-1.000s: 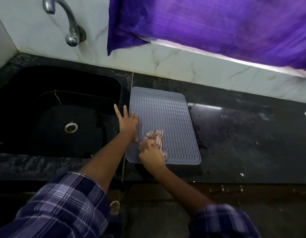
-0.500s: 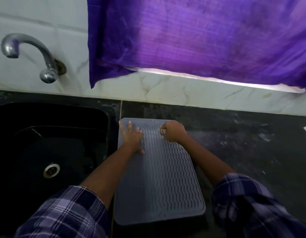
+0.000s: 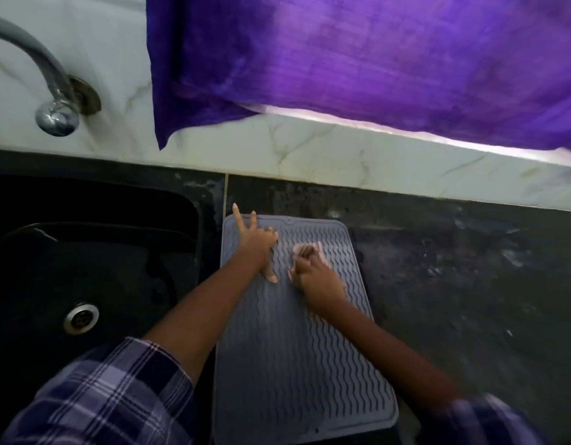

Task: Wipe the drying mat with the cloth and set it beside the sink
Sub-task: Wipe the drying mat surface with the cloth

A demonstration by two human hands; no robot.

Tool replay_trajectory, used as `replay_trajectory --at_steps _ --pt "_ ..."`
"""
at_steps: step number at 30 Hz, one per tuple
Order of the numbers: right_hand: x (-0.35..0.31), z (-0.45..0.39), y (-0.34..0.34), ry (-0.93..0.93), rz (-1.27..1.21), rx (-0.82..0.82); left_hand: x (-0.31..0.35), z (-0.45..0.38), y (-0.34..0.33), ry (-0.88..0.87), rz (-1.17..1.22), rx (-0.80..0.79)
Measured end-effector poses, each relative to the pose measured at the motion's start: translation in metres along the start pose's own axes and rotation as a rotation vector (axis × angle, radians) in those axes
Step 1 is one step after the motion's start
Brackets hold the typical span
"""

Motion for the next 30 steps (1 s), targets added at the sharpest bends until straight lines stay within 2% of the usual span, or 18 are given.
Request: replay_trajectory --at_steps 2,4,7,8,13,16,17,19,20,24,27,30 --pt "0.011 0.003 0.007 0.053 -0.059 -0.133 0.002 0.004 0.002 0.007 -0.011 -0.006" --pt "0.031 -0.022 0.030 -0.001 -0.067 -0.203 0.006 0.005 0.002 0.014 -0.014 -0.002" --pt "0.056 -0.079 0.067 -0.165 0.018 0.006 0.003 0.001 0.000 0.036 0.010 -0.012" --pt "0.051 -0.090 0.066 -0.194 0.075 0.019 0.003 0.001 -0.001 0.037 0.011 -0.014" --pt "-0.011 -0.064 0.030 -0.018 0.341 0.069 0.003 0.000 -0.002 0.066 0.000 -0.039" --pt "-0.024 -0.001 0.000 0.036 0.291 -0.059 0.006 0.000 0.000 0.047 0.005 -0.015" --pt "-0.024 0.008 -0.004 0.114 0.303 -0.101 0.005 0.000 0.000 0.050 0.001 -0.013" --pt "-0.003 0.000 0.012 0.103 0.115 -0.168 0.005 0.003 -0.001 0.051 -0.006 -0.019" --pt "0.013 -0.012 0.022 0.031 0.052 -0.185 0.005 0.002 -0.001 0.051 0.003 -0.016" --pt "0.050 -0.071 0.053 -0.160 0.017 0.008 0.005 0.000 -0.002 0.071 -0.003 -0.023" --pt "0.032 -0.080 0.033 -0.176 0.045 0.012 0.006 -0.002 -0.003 0.074 -0.014 -0.017" --pt "0.024 -0.050 0.022 -0.160 0.012 0.008 0.005 -0.001 -0.004 0.080 -0.015 -0.023"
Point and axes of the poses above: each hand's wrist, its own z-axis away from the middle knuckle, its own y-axis out of the back of the hand, x = y × z, the point moved 9 cm from there along -z, towards the middle knuckle, and after that the axes turned 14 degrees about z, right-handed, at the moved point
